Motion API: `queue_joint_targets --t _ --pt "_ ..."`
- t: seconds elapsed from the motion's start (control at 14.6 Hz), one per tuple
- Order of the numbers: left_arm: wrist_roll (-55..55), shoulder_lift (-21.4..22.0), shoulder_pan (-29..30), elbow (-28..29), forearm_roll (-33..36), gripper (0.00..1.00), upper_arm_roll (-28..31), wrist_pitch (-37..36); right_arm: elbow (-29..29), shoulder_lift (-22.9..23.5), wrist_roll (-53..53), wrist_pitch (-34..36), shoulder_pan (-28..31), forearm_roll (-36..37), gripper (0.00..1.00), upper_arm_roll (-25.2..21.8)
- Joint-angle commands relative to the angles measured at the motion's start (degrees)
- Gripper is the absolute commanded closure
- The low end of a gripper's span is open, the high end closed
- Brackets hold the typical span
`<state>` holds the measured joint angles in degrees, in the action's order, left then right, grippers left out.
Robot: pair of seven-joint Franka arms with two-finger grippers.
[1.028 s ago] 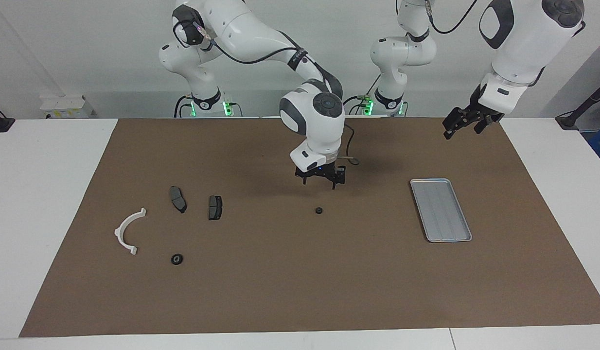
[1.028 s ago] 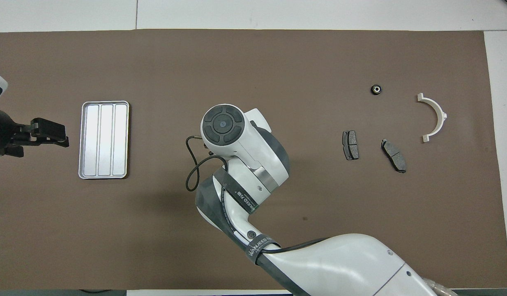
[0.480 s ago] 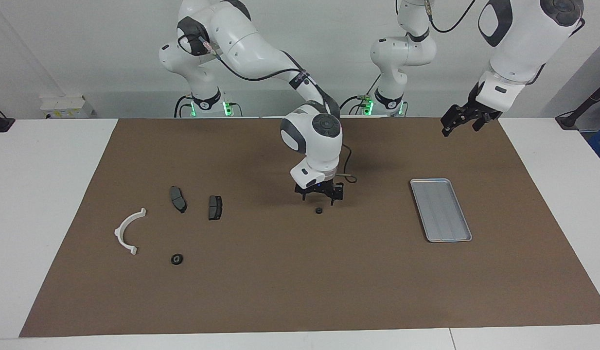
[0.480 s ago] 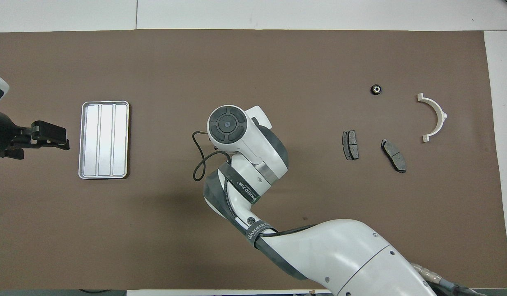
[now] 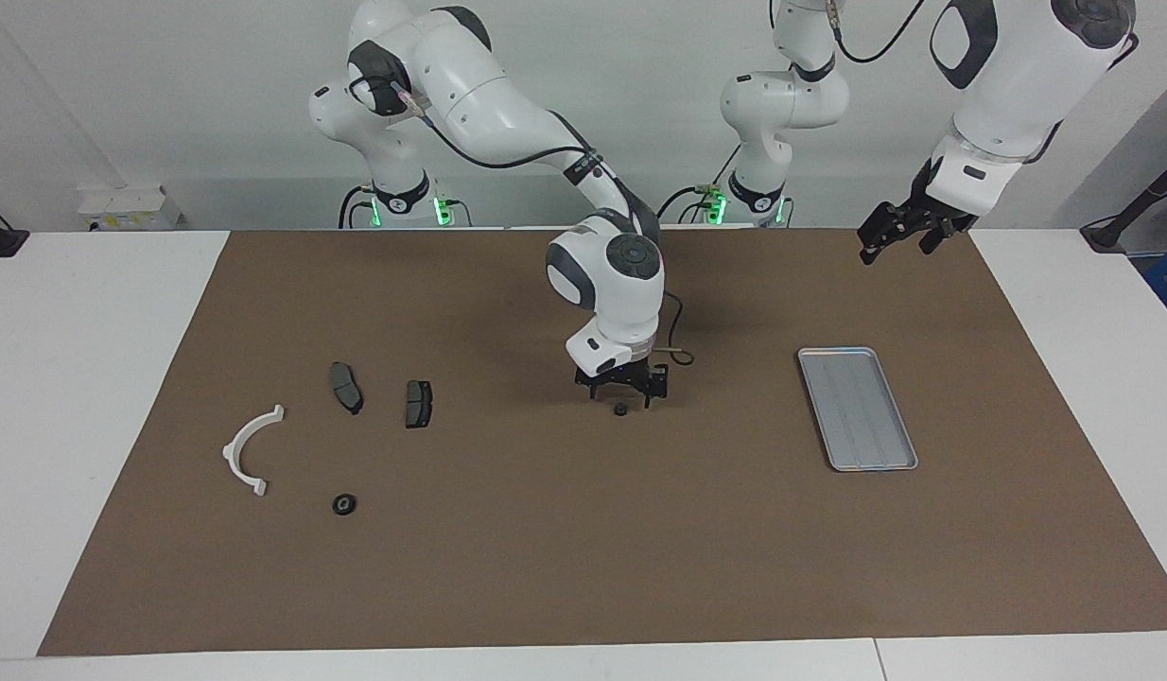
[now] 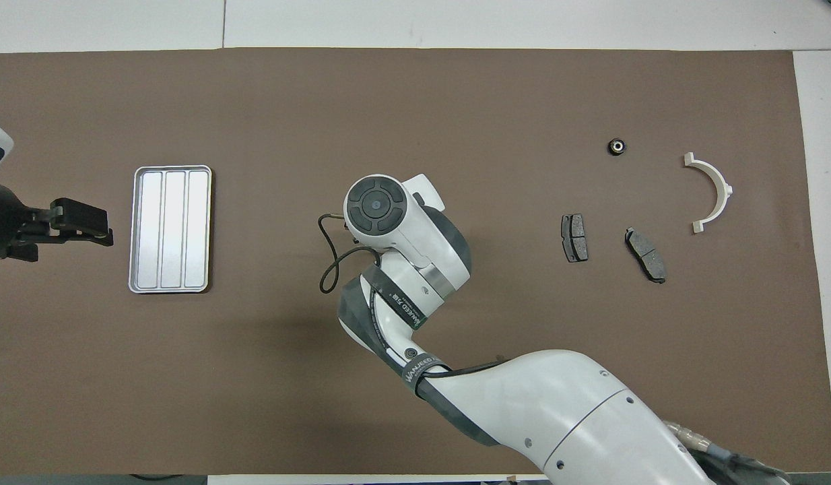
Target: Place bearing gear from tray to pile
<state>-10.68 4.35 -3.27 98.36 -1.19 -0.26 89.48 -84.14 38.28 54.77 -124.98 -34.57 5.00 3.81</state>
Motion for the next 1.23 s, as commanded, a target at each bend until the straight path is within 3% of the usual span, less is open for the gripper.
queue_joint_targets --t 0.0,0.41,0.55,0.82,0.96,1.17 --pt "0.5 1.0 0.5 0.4 0.0 0.00 -0.4 -0.7 0.3 1.0 0.3 -1.8 1.3 1.9 0.00 0.7" --pt "0.5 1.0 0.5 0.4 0.0 0.00 -0.4 -0.7 -0.1 1.2 0.6 -2.8 1.2 1.3 0.05 0.7" --pt "0.5 1.0 0.5 0.4 0.0 0.00 -0.4 -0.7 -0.3 1.4 0.6 -3.1 1.3 1.3 0.16 0.7" --pt "0.5 1.0 0.5 0.4 0.0 0.00 -0.4 -0.7 -0.6 1.4 0.8 -3.9 1.3 1.0 0.49 0.7" --pt "0.5 1.0 0.5 0.4 0.0 0.00 -0.4 -0.7 -0.6 1.4 1.0 -3.9 1.3 0.9 0.53 0.7" --pt "0.5 1.0 0.5 0.4 0.0 0.00 -0.4 -0.7 -0.8 1.4 1.6 -4.0 1.2 0.8 0.71 0.8"
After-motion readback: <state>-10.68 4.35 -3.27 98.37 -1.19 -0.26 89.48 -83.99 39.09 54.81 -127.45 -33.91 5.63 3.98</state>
